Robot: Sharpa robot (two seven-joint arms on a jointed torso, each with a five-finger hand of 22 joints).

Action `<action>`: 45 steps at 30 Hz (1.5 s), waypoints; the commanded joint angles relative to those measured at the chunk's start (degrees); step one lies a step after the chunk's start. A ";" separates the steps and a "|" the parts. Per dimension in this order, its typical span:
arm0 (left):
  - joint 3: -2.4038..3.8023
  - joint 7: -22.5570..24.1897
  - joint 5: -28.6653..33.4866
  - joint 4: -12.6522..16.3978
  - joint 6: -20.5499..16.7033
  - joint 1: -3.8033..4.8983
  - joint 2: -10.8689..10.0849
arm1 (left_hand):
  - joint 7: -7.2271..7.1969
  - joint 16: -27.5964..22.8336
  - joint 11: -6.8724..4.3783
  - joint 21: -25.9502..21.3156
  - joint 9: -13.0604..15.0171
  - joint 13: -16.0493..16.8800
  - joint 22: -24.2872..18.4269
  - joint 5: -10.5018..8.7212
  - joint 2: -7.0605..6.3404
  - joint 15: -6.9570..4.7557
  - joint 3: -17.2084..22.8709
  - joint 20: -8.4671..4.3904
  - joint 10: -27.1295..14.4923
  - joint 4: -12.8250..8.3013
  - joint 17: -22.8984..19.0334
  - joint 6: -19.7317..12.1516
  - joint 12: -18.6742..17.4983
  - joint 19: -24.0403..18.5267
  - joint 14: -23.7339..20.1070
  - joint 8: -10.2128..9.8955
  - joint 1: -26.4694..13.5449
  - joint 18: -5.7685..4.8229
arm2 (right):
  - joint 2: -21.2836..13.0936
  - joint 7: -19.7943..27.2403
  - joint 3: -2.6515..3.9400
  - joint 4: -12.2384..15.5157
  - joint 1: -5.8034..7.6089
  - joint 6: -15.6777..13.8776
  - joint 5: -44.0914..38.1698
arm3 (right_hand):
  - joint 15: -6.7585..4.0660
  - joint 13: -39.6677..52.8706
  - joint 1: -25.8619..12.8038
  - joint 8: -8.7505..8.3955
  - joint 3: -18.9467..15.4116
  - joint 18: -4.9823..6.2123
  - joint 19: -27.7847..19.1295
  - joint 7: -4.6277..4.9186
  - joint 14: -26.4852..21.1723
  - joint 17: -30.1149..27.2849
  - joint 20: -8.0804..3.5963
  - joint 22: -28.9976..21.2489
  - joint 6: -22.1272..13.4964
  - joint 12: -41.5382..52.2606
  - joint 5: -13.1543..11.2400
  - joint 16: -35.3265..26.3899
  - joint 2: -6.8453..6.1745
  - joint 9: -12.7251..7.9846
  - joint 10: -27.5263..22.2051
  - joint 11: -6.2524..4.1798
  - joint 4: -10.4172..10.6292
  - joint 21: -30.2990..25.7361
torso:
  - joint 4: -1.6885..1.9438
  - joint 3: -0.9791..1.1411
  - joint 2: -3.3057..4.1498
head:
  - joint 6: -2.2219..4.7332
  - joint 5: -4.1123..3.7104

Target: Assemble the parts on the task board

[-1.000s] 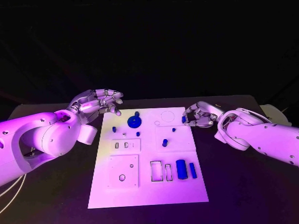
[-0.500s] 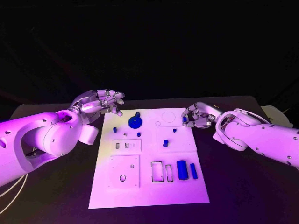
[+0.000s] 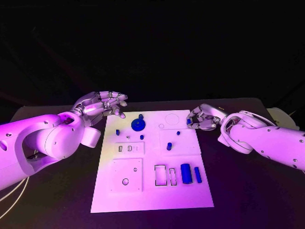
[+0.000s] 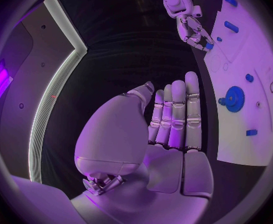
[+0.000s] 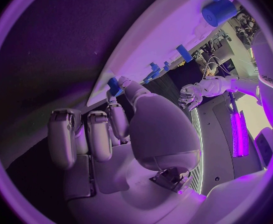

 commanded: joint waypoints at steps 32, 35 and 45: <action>0.02 0.31 0.08 -0.23 1.18 0.04 0.13 | 0.09 -0.47 0.29 0.04 -0.19 -0.21 -0.11 0.02 -0.26 0.09 0.09 0.00 0.36 -0.43 -0.16 0.04 -0.25 -0.30 0.09 -0.32 0.05 0.25 | -0.69 -1.97 0.21 4.12 0.18 -6.36 0.49 | -2.39 4.12 -2.58 3.20 1.47 -0.63 2.23 -3.04 5.06 11.73 -2.18 10.54 6.17 2.39 -0.97 0.57 2.35 1.74 3.12 -2.69 2.09 1.50 | -0.15 -0.05 -0.16 | -0.06 0.35; 0.02 0.25 0.08 -0.37 1.20 0.04 0.16 | 0.09 -0.47 0.29 0.04 -0.19 -0.21 -0.11 0.02 -0.26 0.09 0.09 0.00 0.36 -0.43 -0.16 0.04 -0.25 -0.30 0.09 -0.32 0.05 0.25 | -1.06 -4.14 0.30 7.48 0.82 -7.38 -0.42 | -2.44 4.18 -3.02 3.20 1.33 -0.64 2.26 -3.07 5.06 11.71 -2.26 10.58 6.11 2.40 -0.56 0.56 2.36 1.81 3.19 -2.72 2.44 1.52 | -0.19 -0.15 -0.27 | -0.01 0.57; 0.01 0.15 0.25 -1.66 1.49 0.03 1.35 | 0.09 -0.47 0.29 0.04 -0.19 -0.21 -0.11 0.02 -0.26 0.09 0.09 0.00 0.36 -0.43 -0.16 0.04 -0.25 -0.30 0.09 -0.32 0.05 0.25 | 2.55 -12.48 0.31 16.29 2.64 -8.16 -7.51 | -2.48 4.12 -2.90 3.12 1.35 -0.68 2.36 -3.09 5.06 11.71 -2.31 10.70 5.91 2.32 -0.72 0.56 2.23 1.82 3.14 -2.76 2.32 1.62 | 0.06 -0.71 -1.18 | -0.62 2.08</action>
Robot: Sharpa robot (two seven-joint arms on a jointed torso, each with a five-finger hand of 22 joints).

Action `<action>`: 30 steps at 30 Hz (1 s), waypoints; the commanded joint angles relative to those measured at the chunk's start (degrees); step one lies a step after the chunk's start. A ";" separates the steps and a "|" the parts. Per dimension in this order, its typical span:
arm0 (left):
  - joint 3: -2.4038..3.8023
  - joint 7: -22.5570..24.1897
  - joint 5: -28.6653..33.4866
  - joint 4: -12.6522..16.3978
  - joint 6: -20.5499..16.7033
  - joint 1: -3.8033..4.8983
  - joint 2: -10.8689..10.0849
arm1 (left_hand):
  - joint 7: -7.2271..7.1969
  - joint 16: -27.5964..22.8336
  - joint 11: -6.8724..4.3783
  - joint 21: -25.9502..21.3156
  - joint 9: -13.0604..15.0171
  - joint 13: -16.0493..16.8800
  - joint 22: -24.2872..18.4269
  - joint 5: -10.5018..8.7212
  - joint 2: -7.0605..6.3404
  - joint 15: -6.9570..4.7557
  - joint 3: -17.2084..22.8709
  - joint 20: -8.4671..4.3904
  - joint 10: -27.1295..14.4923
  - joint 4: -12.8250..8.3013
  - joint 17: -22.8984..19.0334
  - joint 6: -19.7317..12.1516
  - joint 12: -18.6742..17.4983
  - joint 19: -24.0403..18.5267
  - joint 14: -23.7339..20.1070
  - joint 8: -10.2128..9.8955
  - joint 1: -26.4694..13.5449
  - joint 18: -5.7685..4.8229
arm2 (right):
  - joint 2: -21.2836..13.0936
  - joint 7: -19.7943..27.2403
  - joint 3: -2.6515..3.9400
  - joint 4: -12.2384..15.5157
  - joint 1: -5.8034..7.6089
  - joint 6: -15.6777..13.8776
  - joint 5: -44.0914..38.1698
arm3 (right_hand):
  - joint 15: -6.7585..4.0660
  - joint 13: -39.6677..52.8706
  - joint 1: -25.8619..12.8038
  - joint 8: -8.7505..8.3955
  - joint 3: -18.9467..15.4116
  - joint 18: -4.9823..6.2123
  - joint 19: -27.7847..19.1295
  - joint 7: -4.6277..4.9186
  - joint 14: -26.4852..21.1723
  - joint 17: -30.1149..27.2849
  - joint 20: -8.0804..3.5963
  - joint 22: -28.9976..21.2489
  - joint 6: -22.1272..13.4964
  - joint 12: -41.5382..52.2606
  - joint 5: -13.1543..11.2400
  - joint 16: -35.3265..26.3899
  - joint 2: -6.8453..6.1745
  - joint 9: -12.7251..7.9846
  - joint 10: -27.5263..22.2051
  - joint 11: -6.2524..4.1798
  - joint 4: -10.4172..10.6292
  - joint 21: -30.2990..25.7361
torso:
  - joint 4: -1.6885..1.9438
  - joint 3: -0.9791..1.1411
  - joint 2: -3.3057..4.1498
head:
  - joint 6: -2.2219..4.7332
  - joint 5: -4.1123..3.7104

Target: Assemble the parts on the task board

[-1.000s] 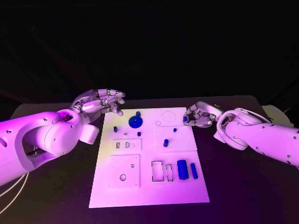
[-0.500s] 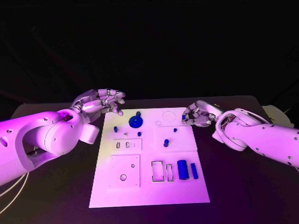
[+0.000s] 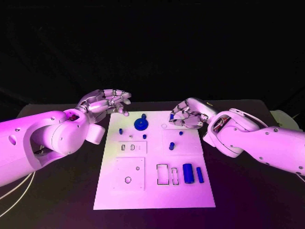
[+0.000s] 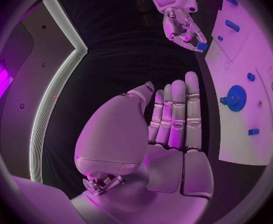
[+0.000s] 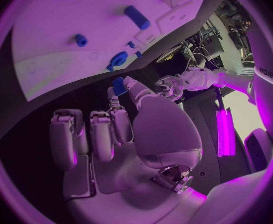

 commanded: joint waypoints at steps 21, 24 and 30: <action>0.01 0.28 0.63 -1.84 1.54 0.04 1.85 | 0.10 -0.19 0.08 0.02 -0.13 -0.16 -0.09 0.02 -0.23 0.09 -0.02 0.01 0.18 -0.30 -0.12 0.05 -0.28 -0.33 0.07 -0.33 0.02 0.25 | 15.03 -12.73 -2.15 -1.06 -3.18 2.81 -15.65 | -0.30 4.02 -0.76 -0.30 -0.07 -0.63 2.23 -1.10 5.15 11.62 -0.48 10.54 1.13 -0.05 -0.80 0.19 -0.33 0.16 0.38 -0.02 0.55 0.13 | 0.48 -0.64 -0.63 | -1.84 3.64; 0.01 0.28 0.64 -1.69 1.53 0.04 1.86 | 0.10 -0.19 0.08 0.02 -0.13 -0.16 -0.09 0.02 -0.23 0.09 -0.02 0.01 0.18 -0.30 -0.12 0.05 -0.28 -0.33 0.07 -0.33 0.02 0.25 | 15.72 -13.09 -2.31 -1.59 -3.72 3.42 -16.70 | -0.30 4.02 -0.76 -0.30 -0.07 -0.63 2.23 -1.10 5.15 11.62 -0.48 10.54 1.13 -0.05 -0.80 0.19 -0.33 0.16 0.38 -0.02 0.55 0.13 | 0.52 -0.58 -0.60 | -1.99 3.89; 0.01 0.23 0.64 -1.51 1.54 0.04 1.82 | 0.10 -0.19 0.08 0.02 -0.13 -0.16 -0.09 0.02 -0.23 0.09 -0.02 0.01 0.18 -0.30 -0.12 0.05 -0.28 -0.33 0.07 -0.33 0.02 0.25 | 16.48 -13.30 -2.46 -2.30 -4.40 3.84 -18.21 | -0.27 3.93 -0.98 -0.37 -0.19 -0.60 2.15 -1.03 5.14 11.57 -0.48 10.45 1.02 -0.15 -0.84 0.15 -0.47 0.16 0.29 0.03 0.66 0.03 | 0.51 -0.54 -0.63 | -2.37 4.21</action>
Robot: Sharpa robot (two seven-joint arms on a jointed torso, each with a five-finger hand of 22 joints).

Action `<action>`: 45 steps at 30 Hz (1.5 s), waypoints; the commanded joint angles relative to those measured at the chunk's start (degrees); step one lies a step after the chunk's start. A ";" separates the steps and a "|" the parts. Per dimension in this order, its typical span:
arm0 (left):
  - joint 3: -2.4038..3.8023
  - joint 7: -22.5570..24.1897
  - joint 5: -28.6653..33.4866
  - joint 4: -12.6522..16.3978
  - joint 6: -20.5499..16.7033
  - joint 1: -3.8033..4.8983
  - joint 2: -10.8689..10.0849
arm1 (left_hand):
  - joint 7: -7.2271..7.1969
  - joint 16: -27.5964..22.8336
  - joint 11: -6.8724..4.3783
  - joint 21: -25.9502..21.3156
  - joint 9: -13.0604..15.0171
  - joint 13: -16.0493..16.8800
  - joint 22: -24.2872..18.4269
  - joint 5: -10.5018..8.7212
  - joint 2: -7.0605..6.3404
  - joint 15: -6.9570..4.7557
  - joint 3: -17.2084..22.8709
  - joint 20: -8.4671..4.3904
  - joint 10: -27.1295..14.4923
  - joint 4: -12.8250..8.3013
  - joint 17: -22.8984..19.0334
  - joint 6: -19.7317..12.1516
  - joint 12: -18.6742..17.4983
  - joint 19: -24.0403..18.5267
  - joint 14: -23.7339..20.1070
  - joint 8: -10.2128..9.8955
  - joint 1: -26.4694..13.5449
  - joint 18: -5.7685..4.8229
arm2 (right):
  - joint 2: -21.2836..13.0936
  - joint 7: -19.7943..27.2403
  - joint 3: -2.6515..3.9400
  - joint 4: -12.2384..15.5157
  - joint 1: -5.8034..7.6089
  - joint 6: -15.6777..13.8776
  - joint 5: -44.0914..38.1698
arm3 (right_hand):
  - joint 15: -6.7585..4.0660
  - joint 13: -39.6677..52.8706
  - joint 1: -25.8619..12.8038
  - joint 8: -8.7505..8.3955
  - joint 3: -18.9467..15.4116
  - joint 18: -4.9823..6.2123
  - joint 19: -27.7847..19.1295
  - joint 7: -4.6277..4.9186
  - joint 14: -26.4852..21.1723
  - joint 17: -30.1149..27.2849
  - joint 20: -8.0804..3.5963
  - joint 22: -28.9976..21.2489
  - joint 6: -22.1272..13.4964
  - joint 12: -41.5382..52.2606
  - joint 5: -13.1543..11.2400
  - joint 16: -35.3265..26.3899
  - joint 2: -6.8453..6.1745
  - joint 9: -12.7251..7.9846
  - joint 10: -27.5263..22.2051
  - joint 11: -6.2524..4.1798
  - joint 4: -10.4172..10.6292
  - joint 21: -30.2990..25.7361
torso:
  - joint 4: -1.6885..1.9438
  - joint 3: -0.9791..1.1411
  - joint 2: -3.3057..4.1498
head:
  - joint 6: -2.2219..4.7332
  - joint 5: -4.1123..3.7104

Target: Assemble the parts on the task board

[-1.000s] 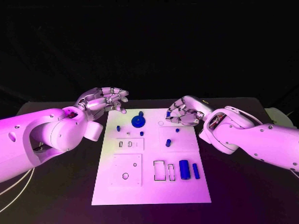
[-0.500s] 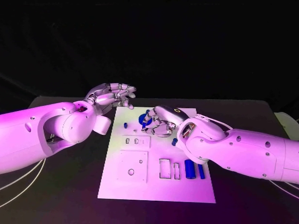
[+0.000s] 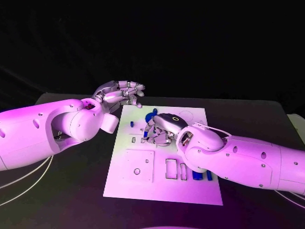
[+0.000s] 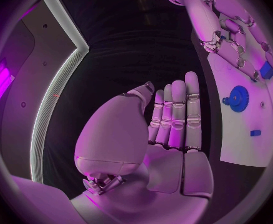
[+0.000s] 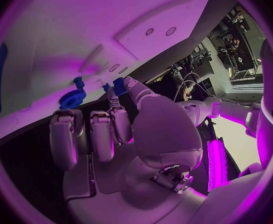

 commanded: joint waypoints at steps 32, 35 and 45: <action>0.03 0.10 0.17 0.52 1.31 0.05 -0.10 | 0.10 -0.19 0.08 0.02 -0.05 -0.06 -0.10 0.02 -0.23 0.09 -0.01 0.01 0.18 -0.30 -0.05 0.05 -0.28 -0.34 0.07 -0.33 0.02 0.25 | 1.62 -2.61 -0.26 -2.89 -0.95 4.70 -6.67 | -0.24 3.68 -0.55 -0.16 -0.33 -0.50 1.91 -0.70 5.07 11.29 -0.47 10.18 0.54 -0.42 -0.22 -0.04 -0.67 0.03 0.02 0.06 0.06 -0.28 | -0.02 -0.04 -0.05 | -1.03 0.52; 0.03 0.09 0.17 0.51 1.31 0.05 -0.11 | 0.10 -0.19 0.08 0.02 -0.05 -0.06 -0.10 0.02 -0.23 0.09 -0.01 0.01 0.18 -0.30 -0.05 0.05 -0.28 -0.34 0.07 -0.33 0.02 0.25 | 1.67 -2.58 -0.28 -2.97 -1.00 4.86 -6.71 | -0.24 3.68 -0.55 -0.16 -0.33 -0.50 1.91 -0.70 5.07 11.29 -0.47 10.18 0.54 -0.42 -0.22 -0.04 -0.67 0.03 0.02 0.06 0.06 -0.28 | -0.03 -0.02 -0.08 | -1.04 0.54; 0.03 0.02 0.17 0.48 1.33 0.05 -0.18 | 0.10 -0.19 0.08 0.02 -0.05 -0.06 -0.10 0.02 -0.23 0.09 -0.01 0.01 0.18 -0.30 -0.05 0.05 -0.28 -0.34 0.07 -0.33 0.02 0.25 | 1.58 -2.53 -0.30 -3.01 -1.10 6.13 -6.77 | -0.12 3.30 -0.58 -0.42 -0.61 -0.39 1.61 -0.47 4.99 10.98 -0.40 9.84 0.11 -0.84 -0.53 -0.27 -1.35 -0.01 -0.39 0.24 -0.17 -0.64 | -0.03 -0.02 -0.05 | -1.10 0.53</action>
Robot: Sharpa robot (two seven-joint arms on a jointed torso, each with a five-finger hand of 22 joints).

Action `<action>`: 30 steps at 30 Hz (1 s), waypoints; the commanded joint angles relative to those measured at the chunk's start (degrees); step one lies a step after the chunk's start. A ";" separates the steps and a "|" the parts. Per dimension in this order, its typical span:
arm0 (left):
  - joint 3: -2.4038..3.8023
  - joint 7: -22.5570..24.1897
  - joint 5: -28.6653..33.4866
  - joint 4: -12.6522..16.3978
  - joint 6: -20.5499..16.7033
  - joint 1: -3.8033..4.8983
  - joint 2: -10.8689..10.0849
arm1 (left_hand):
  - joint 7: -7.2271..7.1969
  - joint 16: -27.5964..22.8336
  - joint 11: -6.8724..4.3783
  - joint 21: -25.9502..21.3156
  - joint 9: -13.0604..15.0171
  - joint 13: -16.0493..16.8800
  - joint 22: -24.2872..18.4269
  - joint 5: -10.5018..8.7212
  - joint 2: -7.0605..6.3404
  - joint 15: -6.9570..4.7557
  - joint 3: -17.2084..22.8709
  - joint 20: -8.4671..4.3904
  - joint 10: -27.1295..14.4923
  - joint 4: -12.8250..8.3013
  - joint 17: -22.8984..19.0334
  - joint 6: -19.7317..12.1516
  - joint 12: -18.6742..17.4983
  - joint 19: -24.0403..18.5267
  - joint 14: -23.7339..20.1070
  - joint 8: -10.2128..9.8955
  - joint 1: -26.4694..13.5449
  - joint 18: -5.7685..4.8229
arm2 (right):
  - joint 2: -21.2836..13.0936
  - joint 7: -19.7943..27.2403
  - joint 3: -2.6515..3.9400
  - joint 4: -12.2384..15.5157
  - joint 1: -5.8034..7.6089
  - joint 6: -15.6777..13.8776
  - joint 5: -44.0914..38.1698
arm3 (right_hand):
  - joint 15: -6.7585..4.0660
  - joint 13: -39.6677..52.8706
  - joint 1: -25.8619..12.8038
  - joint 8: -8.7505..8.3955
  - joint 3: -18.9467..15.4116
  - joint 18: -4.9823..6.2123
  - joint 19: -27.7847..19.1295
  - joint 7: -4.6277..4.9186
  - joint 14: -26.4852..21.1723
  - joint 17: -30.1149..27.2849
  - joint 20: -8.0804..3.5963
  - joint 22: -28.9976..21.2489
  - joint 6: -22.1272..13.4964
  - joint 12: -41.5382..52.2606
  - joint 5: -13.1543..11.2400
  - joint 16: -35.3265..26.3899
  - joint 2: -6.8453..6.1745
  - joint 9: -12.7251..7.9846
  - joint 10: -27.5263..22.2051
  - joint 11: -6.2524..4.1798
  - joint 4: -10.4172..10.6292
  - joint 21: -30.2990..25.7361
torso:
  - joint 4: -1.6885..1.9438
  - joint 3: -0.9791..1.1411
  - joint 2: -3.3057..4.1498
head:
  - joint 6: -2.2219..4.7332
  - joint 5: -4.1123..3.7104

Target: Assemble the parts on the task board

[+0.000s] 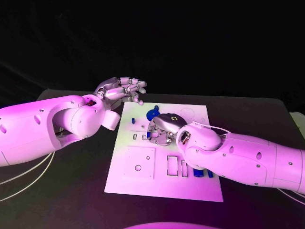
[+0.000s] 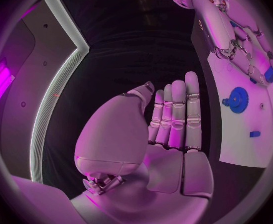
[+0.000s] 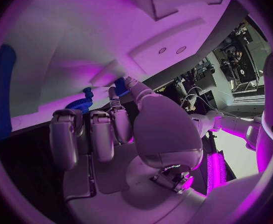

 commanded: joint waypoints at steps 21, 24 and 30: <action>0.02 0.13 0.10 0.07 1.28 0.04 0.01 | 0.11 -0.27 0.09 0.00 -0.17 -0.23 -0.10 0.01 -0.24 0.10 0.00 0.02 0.22 -0.34 -0.15 0.07 -0.32 -0.36 0.08 -0.34 -0.02 0.26 | -0.10 -0.50 -0.16 0.08 -0.22 1.72 -0.91 | 0.56 2.68 -1.55 -1.46 -2.36 -0.25 1.26 1.05 4.89 10.65 0.14 9.46 -2.44 -0.97 -1.76 -0.54 -2.61 -0.43 -1.14 1.10 0.34 -0.85 | -0.03 0.02 0.03 | -0.13 -0.01; 0.02 0.11 0.10 0.06 1.28 0.04 0.00 | 0.11 -0.27 0.09 0.00 -0.17 -0.23 -0.10 0.01 -0.24 0.10 0.00 0.02 0.22 -0.34 -0.15 0.07 -0.32 -0.36 0.08 -0.34 -0.02 0.26 | -0.07 -0.48 -0.16 0.06 -0.22 1.62 -0.91 | 0.81 2.37 -1.74 -1.98 -2.88 -0.19 1.10 1.39 4.84 10.43 0.35 9.28 -3.25 -1.30 -1.77 -0.70 -2.86 -0.61 -1.51 1.41 0.46 -1.08 | -0.03 -0.01 0.00 | -0.11 -0.05; 0.02 0.05 0.10 0.06 1.34 0.04 0.00 | 0.11 -0.27 0.09 0.00 -0.17 -0.23 -0.10 0.01 -0.24 0.10 0.00 0.02 0.22 -0.34 -0.15 0.07 -0.32 -0.36 0.08 -0.34 -0.02 0.26 | -0.02 -0.40 -0.16 0.05 -0.22 1.34 -0.92 | 1.09 2.00 -1.90 -2.54 -3.54 -0.13 0.93 1.73 4.77 10.19 0.61 9.10 -4.19 -1.67 -1.82 -0.89 -3.06 -0.80 -1.96 1.73 0.61 -1.32 | -0.01 0.00 0.01 | -0.10 -0.07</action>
